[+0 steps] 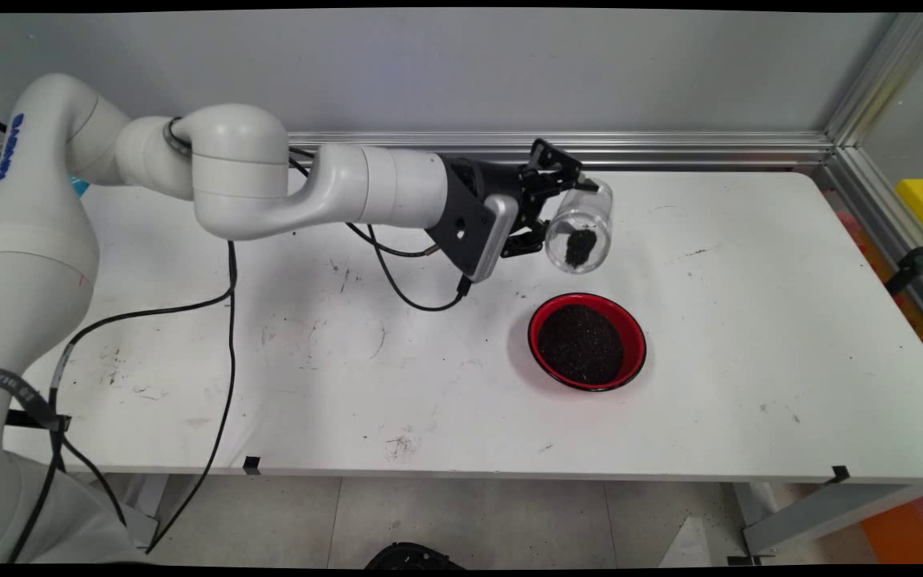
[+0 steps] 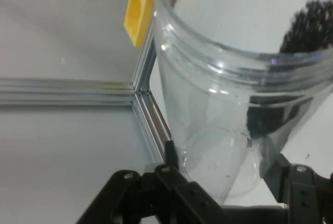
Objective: Pour the black seasoning powder in the red bowl
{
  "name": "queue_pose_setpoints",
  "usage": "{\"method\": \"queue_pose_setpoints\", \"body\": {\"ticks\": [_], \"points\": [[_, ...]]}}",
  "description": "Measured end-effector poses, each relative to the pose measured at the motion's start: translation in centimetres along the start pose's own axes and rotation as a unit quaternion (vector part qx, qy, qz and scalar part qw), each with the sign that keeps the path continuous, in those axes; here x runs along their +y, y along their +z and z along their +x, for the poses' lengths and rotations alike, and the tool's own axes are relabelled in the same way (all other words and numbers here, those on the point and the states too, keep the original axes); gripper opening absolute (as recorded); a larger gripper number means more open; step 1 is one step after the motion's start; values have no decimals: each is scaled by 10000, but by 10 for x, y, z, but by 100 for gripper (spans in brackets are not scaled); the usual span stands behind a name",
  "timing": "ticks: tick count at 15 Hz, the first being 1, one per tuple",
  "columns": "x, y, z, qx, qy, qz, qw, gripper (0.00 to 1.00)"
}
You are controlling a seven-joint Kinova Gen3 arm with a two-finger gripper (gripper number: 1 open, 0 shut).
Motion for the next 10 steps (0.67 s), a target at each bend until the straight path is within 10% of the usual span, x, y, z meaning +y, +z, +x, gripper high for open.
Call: {"method": "queue_pose_setpoints", "body": {"ticks": [10], "points": [[-34, 0, -10, 66, -1642, -201, 9862, 0]]}}
